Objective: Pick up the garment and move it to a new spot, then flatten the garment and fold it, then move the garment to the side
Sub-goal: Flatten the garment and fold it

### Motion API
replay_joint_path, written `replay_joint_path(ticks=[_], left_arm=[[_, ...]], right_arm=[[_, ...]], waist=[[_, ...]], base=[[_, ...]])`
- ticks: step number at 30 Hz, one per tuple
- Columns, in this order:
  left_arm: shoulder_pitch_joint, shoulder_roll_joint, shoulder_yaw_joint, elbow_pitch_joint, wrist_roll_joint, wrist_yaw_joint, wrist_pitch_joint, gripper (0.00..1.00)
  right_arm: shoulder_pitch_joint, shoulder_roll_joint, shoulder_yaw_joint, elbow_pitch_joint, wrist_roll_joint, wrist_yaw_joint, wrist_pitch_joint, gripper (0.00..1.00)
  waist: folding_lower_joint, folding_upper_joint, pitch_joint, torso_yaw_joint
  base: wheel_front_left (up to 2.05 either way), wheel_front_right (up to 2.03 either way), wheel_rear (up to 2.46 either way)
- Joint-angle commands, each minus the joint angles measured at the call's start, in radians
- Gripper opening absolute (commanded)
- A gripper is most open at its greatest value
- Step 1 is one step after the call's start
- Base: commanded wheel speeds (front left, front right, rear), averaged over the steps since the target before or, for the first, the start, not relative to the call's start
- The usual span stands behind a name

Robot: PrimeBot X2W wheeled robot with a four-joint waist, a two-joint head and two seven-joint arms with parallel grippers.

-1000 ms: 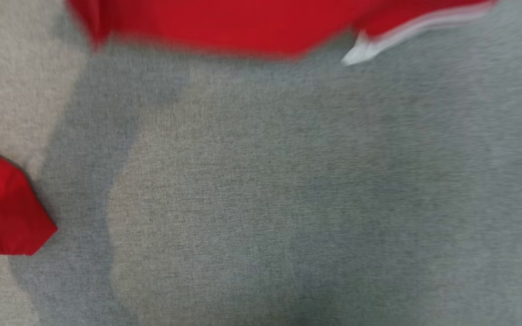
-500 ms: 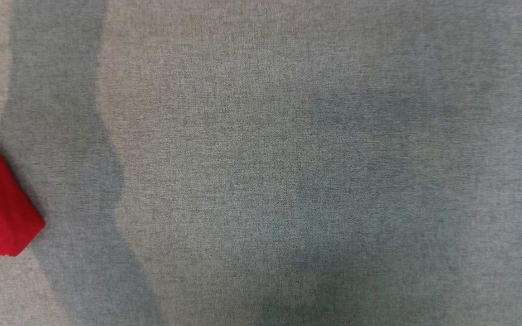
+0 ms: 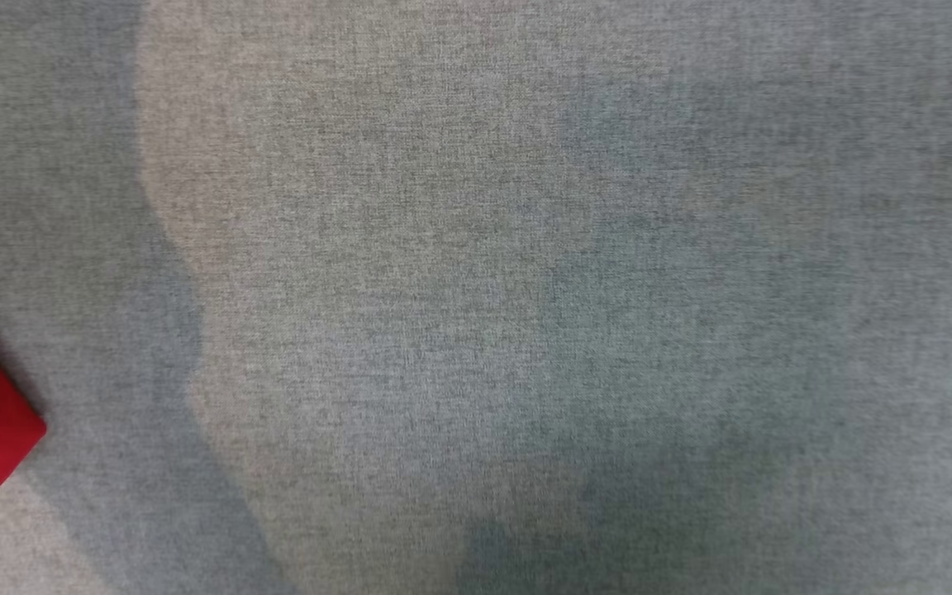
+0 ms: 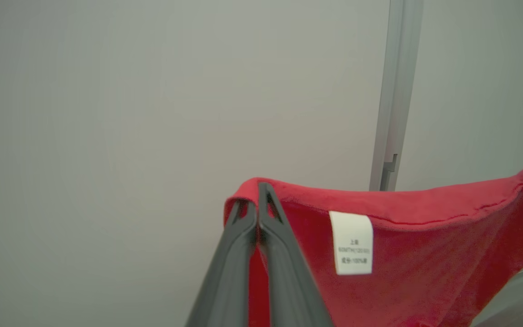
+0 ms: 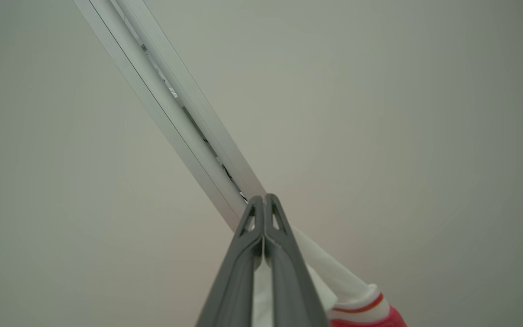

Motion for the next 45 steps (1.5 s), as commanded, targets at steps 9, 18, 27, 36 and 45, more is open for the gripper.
replay_joint_path(ticks=[9,18,27,36,45], left_arm=[[0.441,0.099,-0.102,-0.278,-0.172,-0.001,-0.003,0.0],[1.085,0.208,-0.107,-0.554,-0.286,0.053,-0.004,0.0],[1.675,0.173,-0.042,-0.864,-0.375,0.209,-0.004,0.0],[2.034,0.087,0.026,-1.004,-0.353,0.233,-0.002,0.0],[1.884,0.121,0.014,-1.031,-0.341,0.24,0.103,0.0]], right_arm=[[0.617,-0.091,0.12,-0.412,0.362,0.001,0.06,0.0],[1.34,-0.066,0.089,-0.736,0.467,0.001,0.13,0.0],[1.837,0.021,0.018,-0.861,0.541,0.001,0.212,0.0],[2.13,0.039,0.032,-0.913,0.564,0.001,0.174,0.0],[1.955,0.041,0.034,-0.9,0.511,0.001,0.205,0.0]], waist=[[-0.0001,0.0,-0.244,-0.037],[-0.0001,0.0,-0.573,-0.104],[-0.0001,0.0,-0.713,-0.124],[-0.0001,0.0,-0.784,-0.113],[-0.0001,0.0,-0.696,-0.104]], base=[[0.0,0.0,0.0],[0.0,0.0,0.0],[0.0,0.0,0.0],[0.0,0.0,0.0],[0.0,0.0,0.0]])
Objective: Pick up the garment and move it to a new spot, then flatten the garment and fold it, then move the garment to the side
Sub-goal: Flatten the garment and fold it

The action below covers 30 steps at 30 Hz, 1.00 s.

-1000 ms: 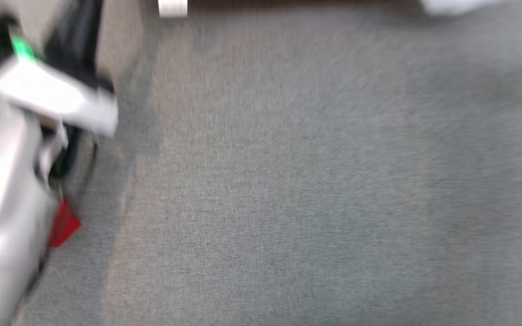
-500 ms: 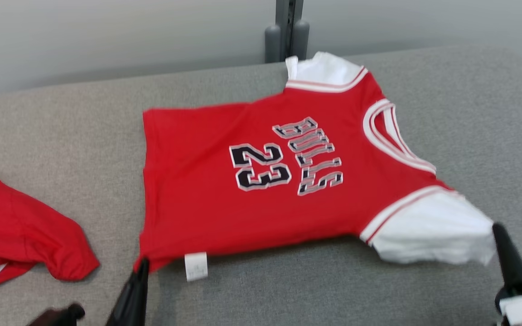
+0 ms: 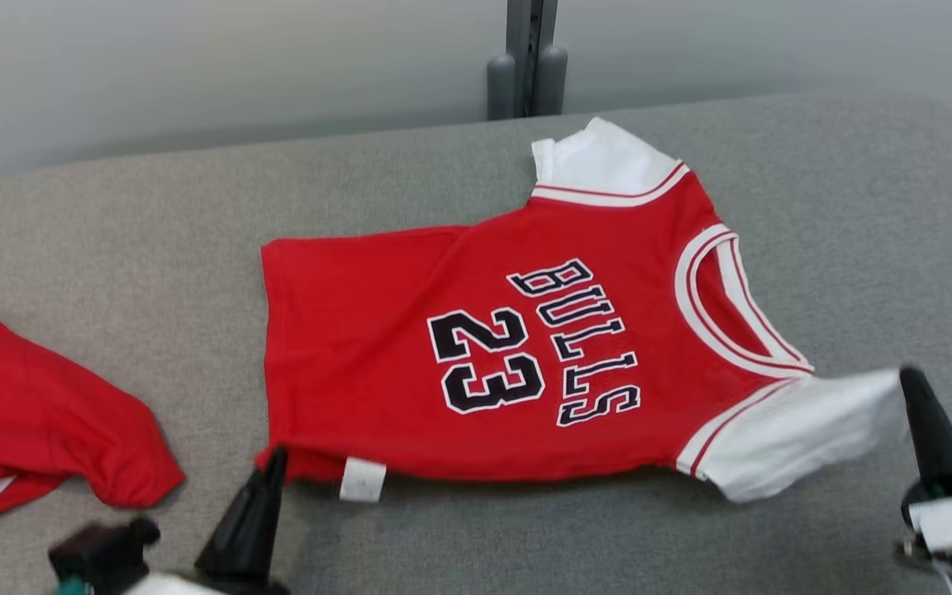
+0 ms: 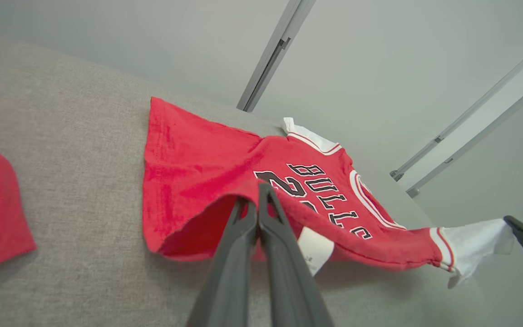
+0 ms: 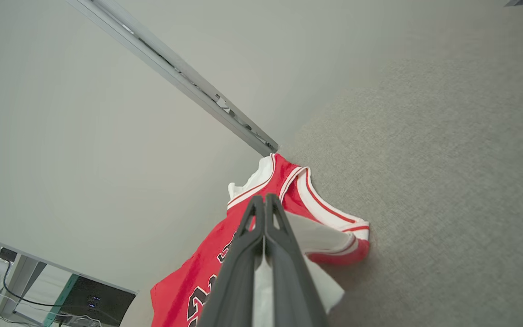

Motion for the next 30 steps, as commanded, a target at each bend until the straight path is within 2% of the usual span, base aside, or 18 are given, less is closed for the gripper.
replay_joint_path(ticks=[1,6,11,17,18,20,21,22,23,24,26,27,30], left_arm=[[-0.059,0.006,0.009,0.004,0.01,0.009,0.015,0.0],[-0.241,0.0,0.015,0.059,-0.007,0.016,0.102,0.0],[-0.417,-0.013,0.014,0.193,0.012,0.023,0.15,0.0],[-0.529,-0.044,-0.035,0.357,0.027,-0.011,0.177,0.0],[-0.533,-0.047,-0.04,0.376,0.028,-0.019,0.176,0.0],[-0.54,-0.055,-0.041,0.404,0.024,-0.028,0.165,0.0],[-0.538,-0.057,-0.042,0.414,0.022,-0.031,0.16,0.0],[-0.531,-0.059,-0.042,0.422,0.017,-0.035,0.157,0.02],[-0.523,-0.06,-0.041,0.427,0.015,-0.036,0.152,0.43],[-0.514,-0.059,-0.039,0.425,0.018,-0.036,0.143,0.97],[-0.489,-0.049,-0.036,0.416,0.03,-0.024,0.124,1.0],[-0.489,-0.049,-0.036,0.416,0.03,-0.024,0.124,1.0],[-0.43,-0.045,-0.037,0.362,0.032,-0.003,0.11,1.0]], right_arm=[[-0.056,-0.004,0.002,0.015,-0.016,0.002,0.012,0.0],[-0.263,-0.01,0.007,0.115,-0.084,0.002,0.047,0.0],[-0.448,-0.025,0.024,0.262,-0.151,0.002,0.053,0.0],[-0.568,-0.05,0.085,0.415,-0.194,0.002,0.022,0.0],[-0.577,-0.053,0.097,0.431,-0.193,0.002,0.014,0.03],[-0.587,-0.065,0.123,0.456,-0.192,0.002,-0.005,0.47],[-0.586,-0.078,0.138,0.464,-0.196,0.002,-0.018,1.0],[-0.581,-0.088,0.151,0.471,-0.198,0.002,-0.028,1.0],[-0.575,-0.104,0.167,0.471,-0.209,0.002,-0.044,1.0],[-0.566,-0.123,0.185,0.466,-0.221,0.002,-0.061,1.0],[-0.539,-0.165,0.225,0.446,-0.251,0.002,-0.088,1.0],[-0.539,-0.165,0.225,0.446,-0.251,0.002,-0.088,1.0],[-0.486,-0.242,0.277,0.401,-0.314,0.002,-0.11,1.0]], waist=[[0.0,0.0,0.057,0.004],[0.0,0.0,0.167,0.017],[0.0,0.0,0.253,0.038],[0.0,0.0,0.29,0.054],[0.0,0.0,0.29,0.055],[0.0,0.0,0.285,0.055],[0.0,0.0,0.28,0.056],[0.0,0.0,0.274,0.055],[0.0,0.0,0.265,0.054],[0.0,0.0,0.255,0.053],[0.0,0.0,0.231,0.048],[0.0,0.0,0.231,0.048],[0.0,0.0,0.196,0.037]], base=[[0.0,0.0,0.0],[0.0,0.0,0.0],[0.0,0.0,0.0],[0.0,0.0,0.0],[0.0,0.0,0.0],[0.0,0.0,0.0],[0.0,0.0,0.0],[0.0,0.0,0.0],[0.0,0.0,0.0],[0.0,0.0,0.0],[0.0,0.0,0.0],[0.0,0.0,0.0],[0.0,0.0,0.0]])
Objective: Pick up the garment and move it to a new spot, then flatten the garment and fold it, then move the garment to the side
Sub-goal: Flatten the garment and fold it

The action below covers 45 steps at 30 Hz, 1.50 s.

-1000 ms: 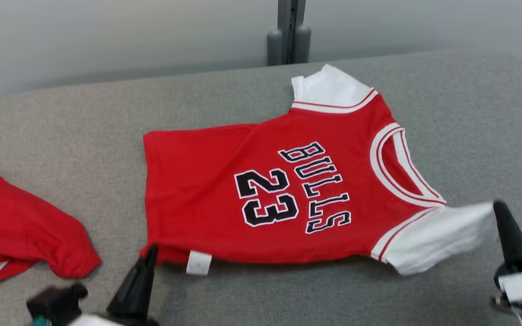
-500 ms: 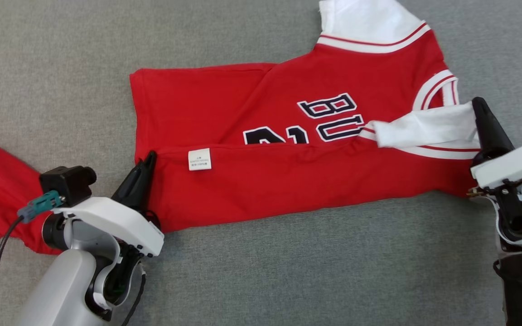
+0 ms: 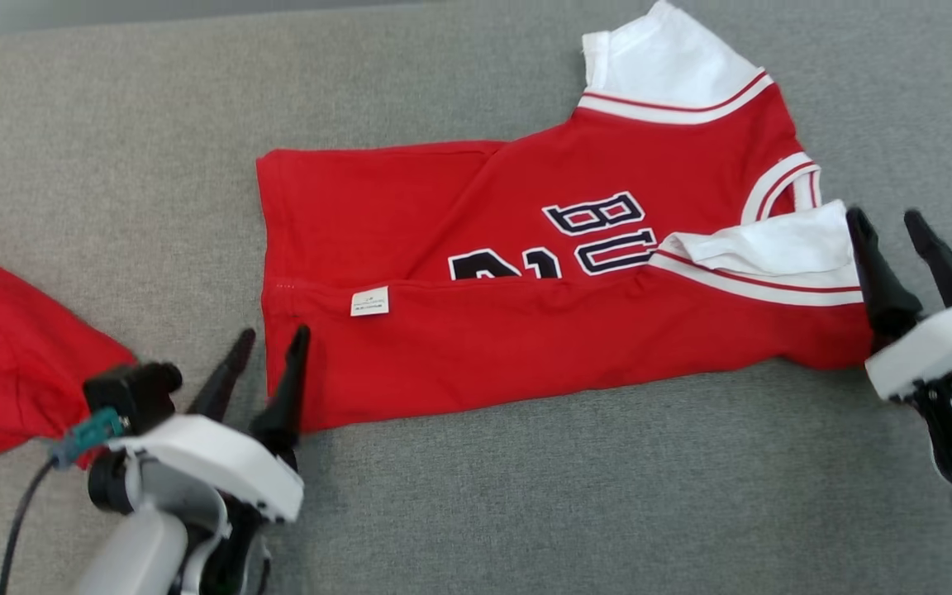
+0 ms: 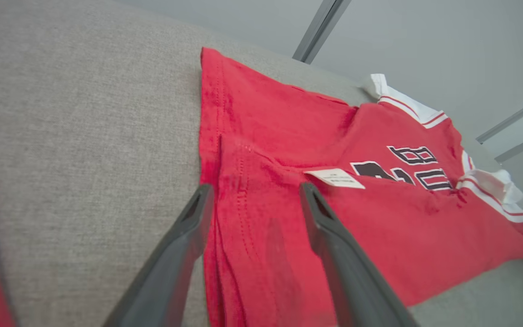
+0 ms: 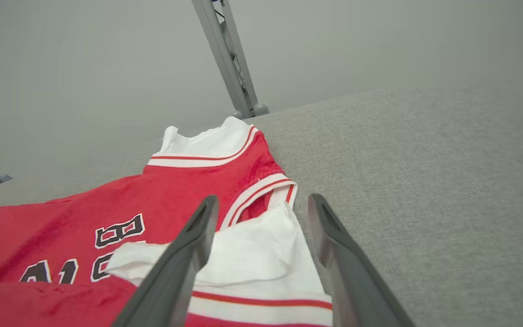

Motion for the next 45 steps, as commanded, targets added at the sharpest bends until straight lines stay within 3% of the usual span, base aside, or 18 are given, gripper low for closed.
replay_joint_path(ticks=[1,8,15,20,21,22,23,24,25,26,27,35,45], left_arm=[[0.02,0.0,-0.002,-0.016,-0.005,0.006,0.002,1.0],[0.118,0.037,-0.033,-0.124,-0.017,0.058,0.096,1.0],[0.068,0.042,-0.086,-0.095,-0.014,0.055,0.201,1.0],[0.056,0.044,-0.118,-0.072,-0.036,0.029,0.265,0.97],[0.059,0.044,-0.128,-0.067,-0.041,0.023,0.282,0.66],[0.064,0.047,-0.136,-0.063,-0.045,0.017,0.296,0.42],[0.068,0.048,-0.141,-0.057,-0.047,0.015,0.301,0.22],[0.071,0.046,-0.144,-0.051,-0.053,0.011,0.308,0.0],[0.075,0.046,-0.154,-0.044,-0.061,0.0,0.323,0.0],[0.08,0.043,-0.162,-0.041,-0.067,-0.011,0.334,0.0],[0.083,0.038,-0.164,-0.039,-0.074,-0.016,0.333,0.0],[0.123,0.061,-0.18,-0.02,-0.086,-0.045,0.341,0.0],[0.239,0.2,-0.113,-0.258,-0.116,-0.009,0.344,0.0]], right_arm=[[0.024,-0.006,0.004,-0.005,0.002,0.002,0.014,1.0],[0.13,-0.11,0.039,-0.11,-0.071,0.002,0.182,1.0],[0.105,-0.084,-0.008,-0.104,-0.168,0.001,0.268,1.0],[0.116,-0.067,0.032,-0.092,-0.144,0.002,0.376,1.0],[0.118,-0.068,0.041,-0.093,-0.133,0.004,0.394,1.0],[0.119,-0.067,0.04,-0.094,-0.12,0.004,0.406,0.87],[0.118,-0.069,0.039,-0.096,-0.113,0.004,0.414,0.59],[0.117,-0.074,0.039,-0.098,-0.107,0.004,0.418,0.4],[0.117,-0.076,0.038,-0.096,-0.099,0.003,0.424,0.31],[0.119,-0.08,0.039,-0.094,-0.09,0.002,0.433,0.08],[0.119,-0.087,0.041,-0.095,-0.082,0.002,0.441,0.0],[0.143,-0.122,0.042,-0.12,0.016,0.001,0.472,0.0],[0.3,-0.212,-0.052,-0.284,0.113,0.001,0.545,0.0]], waist=[[0.0,0.0,-0.02,-0.01],[0.0,0.0,0.008,-0.01],[0.0,0.0,0.072,0.008],[0.0,0.0,0.105,0.019],[0.0,0.0,0.107,0.02],[0.0,0.0,0.11,0.02],[0.0,0.0,0.112,0.02],[0.0,0.0,0.113,0.02],[0.0,0.0,0.113,0.02],[0.0,0.0,0.112,0.02],[0.0,0.0,0.11,0.02],[0.0,0.0,0.063,0.009],[0.0,0.0,-0.047,0.002]], base=[[0.0,0.0,0.0],[0.0,0.0,0.0],[0.0,0.0,0.0],[0.0,0.0,0.0],[0.0,0.0,0.0],[0.0,0.0,0.0],[0.0,0.0,0.0],[0.0,0.0,0.0],[0.0,0.0,0.0],[0.0,0.0,0.0],[0.0,0.0,0.0],[0.0,0.0,0.0],[0.0,0.0,0.0]])
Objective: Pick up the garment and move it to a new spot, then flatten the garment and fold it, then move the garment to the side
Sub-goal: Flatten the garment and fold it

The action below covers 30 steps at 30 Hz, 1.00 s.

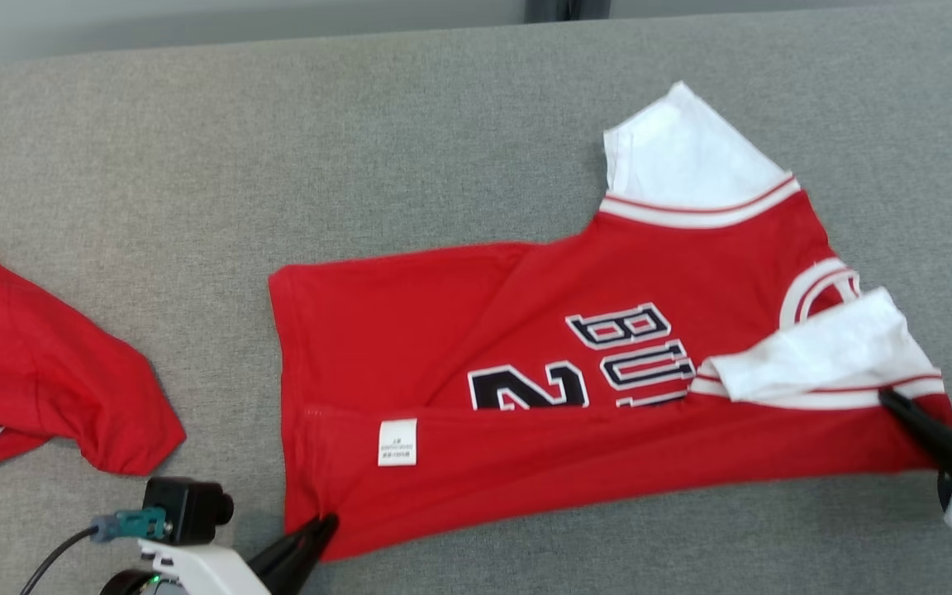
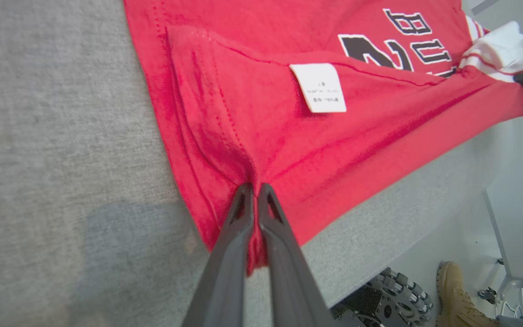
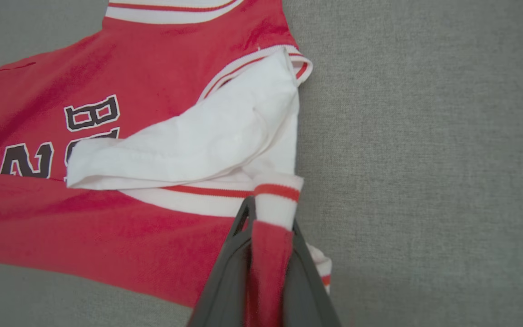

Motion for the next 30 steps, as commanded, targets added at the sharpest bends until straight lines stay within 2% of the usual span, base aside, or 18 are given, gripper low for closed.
replay_joint_path(ticks=[1,4,8,9,10,11,13,17,22,26,30], left_arm=[[0.023,0.026,0.014,-0.026,-0.007,0.014,0.005,0.0],[0.11,0.056,0.01,-0.117,-0.031,0.043,0.026,0.0],[0.143,0.025,0.007,-0.129,-0.033,0.073,0.004,0.0],[0.145,0.012,0.004,-0.122,-0.037,0.077,0.0,0.25],[0.142,0.006,-0.001,-0.115,-0.029,0.082,-0.007,0.76],[0.136,0.003,-0.002,-0.109,-0.016,0.088,-0.015,1.0],[0.13,-0.004,-0.002,-0.105,0.0,0.1,-0.031,1.0],[0.122,0.028,0.032,-0.176,0.042,0.128,-0.062,1.0],[0.025,0.08,0.091,-0.272,0.075,0.164,-0.032,1.0],[-0.163,0.103,0.089,-0.22,0.107,0.139,0.051,1.0],[-0.336,0.061,0.061,-0.126,0.091,0.101,0.123,1.0]], right_arm=[[0.034,-0.014,-0.021,-0.019,0.017,0.0,0.019,0.0],[0.14,-0.019,-0.068,-0.095,0.052,0.0,0.076,0.0],[0.179,0.021,-0.082,-0.104,0.027,0.0,0.068,0.0],[0.176,0.028,-0.077,-0.097,0.008,0.0,0.06,0.29],[0.171,0.03,-0.069,-0.093,-0.013,0.0,0.052,0.73],[0.166,0.036,-0.064,-0.087,-0.027,0.0,0.046,1.0],[0.157,0.042,-0.06,-0.094,-0.037,0.0,0.043,1.0],[0.122,0.007,-0.106,-0.172,-0.023,0.0,0.042,1.0],[-0.037,-0.04,-0.131,-0.228,-0.025,0.0,0.098,1.0],[-0.248,-0.044,-0.097,-0.154,-0.061,0.0,0.157,1.0],[-0.446,-0.008,-0.027,-0.039,-0.119,0.0,0.182,1.0]], waist=[[0.0001,0.0,-0.021,-0.004],[0.0001,0.0,-0.018,-0.009],[0.0001,0.0,0.001,-0.018],[0.0001,0.0,0.005,-0.02],[0.0001,0.0,0.007,-0.021],[0.0001,0.0,0.008,-0.022],[0.0001,0.0,0.008,-0.024],[0.0001,0.0,0.013,-0.027],[0.0001,0.0,0.065,-0.02],[0.0001,0.0,0.138,0.016],[0.0001,0.0,0.2,0.063]], base=[[0.0,0.0,0.0],[0.0,0.0,0.0],[0.0,0.0,0.0],[0.0,0.0,0.0],[0.0,0.0,0.0],[0.0,0.0,0.0],[0.0,0.0,0.0],[0.0,0.0,0.0],[0.0,0.0,0.0],[0.0,0.0,0.0],[0.0,0.0,0.0]])
